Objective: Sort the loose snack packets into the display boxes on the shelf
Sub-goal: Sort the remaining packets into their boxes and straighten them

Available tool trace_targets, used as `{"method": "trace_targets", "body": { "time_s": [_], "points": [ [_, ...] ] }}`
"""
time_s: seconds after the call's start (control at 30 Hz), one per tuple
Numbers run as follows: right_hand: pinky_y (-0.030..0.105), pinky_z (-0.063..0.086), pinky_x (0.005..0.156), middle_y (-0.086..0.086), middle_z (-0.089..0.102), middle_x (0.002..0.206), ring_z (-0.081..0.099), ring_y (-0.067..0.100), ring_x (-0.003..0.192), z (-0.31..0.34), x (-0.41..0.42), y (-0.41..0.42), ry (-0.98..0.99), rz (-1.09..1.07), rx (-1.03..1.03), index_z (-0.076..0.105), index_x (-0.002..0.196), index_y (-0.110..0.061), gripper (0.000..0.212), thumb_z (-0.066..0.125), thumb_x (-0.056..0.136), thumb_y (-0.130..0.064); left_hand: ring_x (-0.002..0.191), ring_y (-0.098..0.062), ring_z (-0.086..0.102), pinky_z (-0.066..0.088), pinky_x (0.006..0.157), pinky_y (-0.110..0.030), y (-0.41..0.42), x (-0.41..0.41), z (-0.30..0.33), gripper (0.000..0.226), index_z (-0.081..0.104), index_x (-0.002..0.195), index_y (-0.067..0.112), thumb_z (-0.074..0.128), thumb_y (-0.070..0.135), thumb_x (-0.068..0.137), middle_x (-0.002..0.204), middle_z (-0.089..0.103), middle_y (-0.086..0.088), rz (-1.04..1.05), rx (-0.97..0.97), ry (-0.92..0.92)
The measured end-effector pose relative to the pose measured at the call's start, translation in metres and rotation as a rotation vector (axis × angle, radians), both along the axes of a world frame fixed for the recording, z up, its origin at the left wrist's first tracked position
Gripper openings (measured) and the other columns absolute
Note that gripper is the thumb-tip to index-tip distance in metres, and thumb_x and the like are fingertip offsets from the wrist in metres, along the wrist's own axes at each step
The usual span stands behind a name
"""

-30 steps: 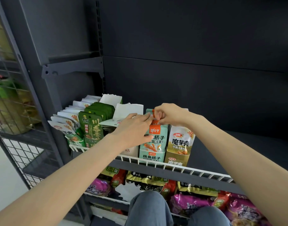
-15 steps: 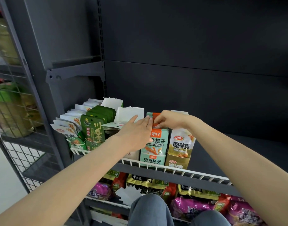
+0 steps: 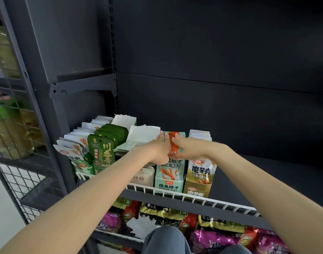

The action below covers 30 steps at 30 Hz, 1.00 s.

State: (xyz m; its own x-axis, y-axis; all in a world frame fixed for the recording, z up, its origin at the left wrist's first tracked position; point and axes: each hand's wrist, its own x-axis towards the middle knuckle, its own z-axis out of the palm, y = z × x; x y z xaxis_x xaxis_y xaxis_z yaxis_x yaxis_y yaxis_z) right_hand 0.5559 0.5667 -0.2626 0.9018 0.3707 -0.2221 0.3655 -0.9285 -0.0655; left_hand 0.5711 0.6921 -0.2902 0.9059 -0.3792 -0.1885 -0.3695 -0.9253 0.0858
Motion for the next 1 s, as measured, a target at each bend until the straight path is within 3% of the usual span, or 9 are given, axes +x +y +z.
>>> {"method": "trace_targets", "body": {
  "time_s": [0.1, 0.17, 0.27, 0.37, 0.47, 0.67, 0.77, 0.83, 1.0],
  "points": [
    [0.024, 0.044, 0.078, 0.013, 0.056, 0.128, 0.054, 0.021, 0.105, 0.001, 0.009, -0.002, -0.032, -0.025, 0.006, 0.053, 0.120, -0.007, 0.035, 0.052, 0.094, -0.031, 0.145, -0.029, 0.010, 0.021, 0.114, -0.033, 0.000, -0.001, 0.004, 0.082, -0.021, 0.143, 0.000, 0.044, 0.007, 0.094, 0.153, -0.023, -0.018, -0.019, -0.020, 0.043],
    [0.027, 0.045, 0.075, 0.011, 0.063, 0.115, 0.058, 0.022, 0.098, 0.002, 0.014, -0.005, -0.083, -0.054, 0.040, 0.057, 0.111, -0.006, 0.033, 0.058, 0.090, -0.031, 0.145, -0.029, 0.008, 0.017, 0.115, -0.033, 0.000, 0.000, 0.007, 0.082, -0.019, 0.144, 0.000, 0.046, 0.013, 0.095, 0.154, -0.021, -0.017, -0.031, 0.013, 0.025],
    [0.033, 0.034, 0.105, 0.011, 0.036, 0.148, 0.036, 0.025, 0.135, 0.003, 0.016, -0.008, -0.085, -0.067, 0.024, 0.036, 0.141, -0.009, 0.071, 0.064, 0.085, -0.040, 0.145, -0.026, -0.005, 0.006, 0.119, -0.037, -0.001, 0.008, 0.011, 0.086, -0.018, 0.145, 0.001, 0.047, 0.029, 0.096, 0.154, -0.019, -0.017, -0.054, 0.130, -0.020],
    [0.035, 0.013, 0.116, 0.011, 0.009, 0.158, 0.016, 0.025, 0.144, 0.000, 0.023, -0.012, -0.096, -0.063, -0.059, 0.013, 0.150, -0.008, 0.090, 0.061, 0.085, -0.048, 0.145, -0.024, -0.008, 0.004, 0.119, -0.038, 0.000, 0.018, 0.018, 0.093, -0.012, 0.147, 0.002, 0.051, 0.042, 0.092, 0.156, -0.012, -0.014, -0.067, 0.208, -0.055],
    [0.034, 0.027, 0.109, 0.009, 0.028, 0.151, 0.033, 0.025, 0.134, -0.004, 0.034, -0.015, -0.074, -0.111, -0.043, 0.022, 0.147, -0.009, 0.086, 0.062, 0.083, -0.051, 0.145, -0.023, -0.007, 0.003, 0.119, -0.039, 0.000, 0.029, 0.021, 0.096, -0.008, 0.148, 0.003, 0.055, 0.045, 0.089, 0.158, -0.005, -0.012, -0.093, 0.225, -0.076],
    [0.035, 0.051, 0.081, 0.001, 0.066, 0.100, 0.062, 0.018, 0.091, -0.005, 0.052, -0.020, -0.171, -0.127, 0.034, 0.062, 0.111, -0.016, 0.052, 0.071, 0.074, -0.051, 0.146, -0.020, -0.001, 0.001, 0.118, -0.038, -0.010, 0.043, 0.021, 0.103, -0.007, 0.148, 0.005, 0.065, 0.041, 0.084, 0.158, -0.003, -0.009, -0.132, 0.256, -0.075],
    [0.031, 0.046, 0.085, 0.004, 0.059, 0.120, 0.056, 0.020, 0.108, -0.010, 0.052, -0.022, -0.166, -0.095, -0.033, 0.049, 0.131, -0.014, 0.061, 0.065, 0.082, -0.047, 0.146, -0.020, 0.002, 0.001, 0.117, -0.037, -0.011, 0.049, 0.021, 0.105, -0.008, 0.149, 0.006, 0.068, 0.037, 0.082, 0.158, -0.004, -0.009, -0.126, 0.239, -0.046],
    [0.037, 0.037, 0.105, 0.008, 0.041, 0.144, 0.041, 0.025, 0.130, -0.014, 0.052, -0.026, -0.170, -0.080, -0.018, 0.035, 0.143, -0.013, 0.072, 0.062, 0.085, -0.046, 0.146, -0.021, -0.001, -0.001, 0.117, -0.038, -0.014, 0.049, 0.019, 0.106, -0.010, 0.148, 0.005, 0.068, 0.035, 0.083, 0.158, -0.007, -0.010, -0.109, 0.241, -0.038],
    [0.042, 0.010, 0.116, 0.011, 0.009, 0.158, 0.001, 0.030, 0.146, -0.017, 0.052, -0.054, -0.229, -0.264, 0.287, 0.023, 0.149, -0.021, 0.081, 0.060, 0.084, -0.052, 0.146, -0.020, -0.004, -0.005, 0.117, -0.039, -0.020, 0.050, 0.015, 0.089, -0.007, 0.149, 0.007, 0.052, 0.029, 0.085, 0.158, -0.005, -0.011, -0.033, 0.118, 0.002]
  ]
}}
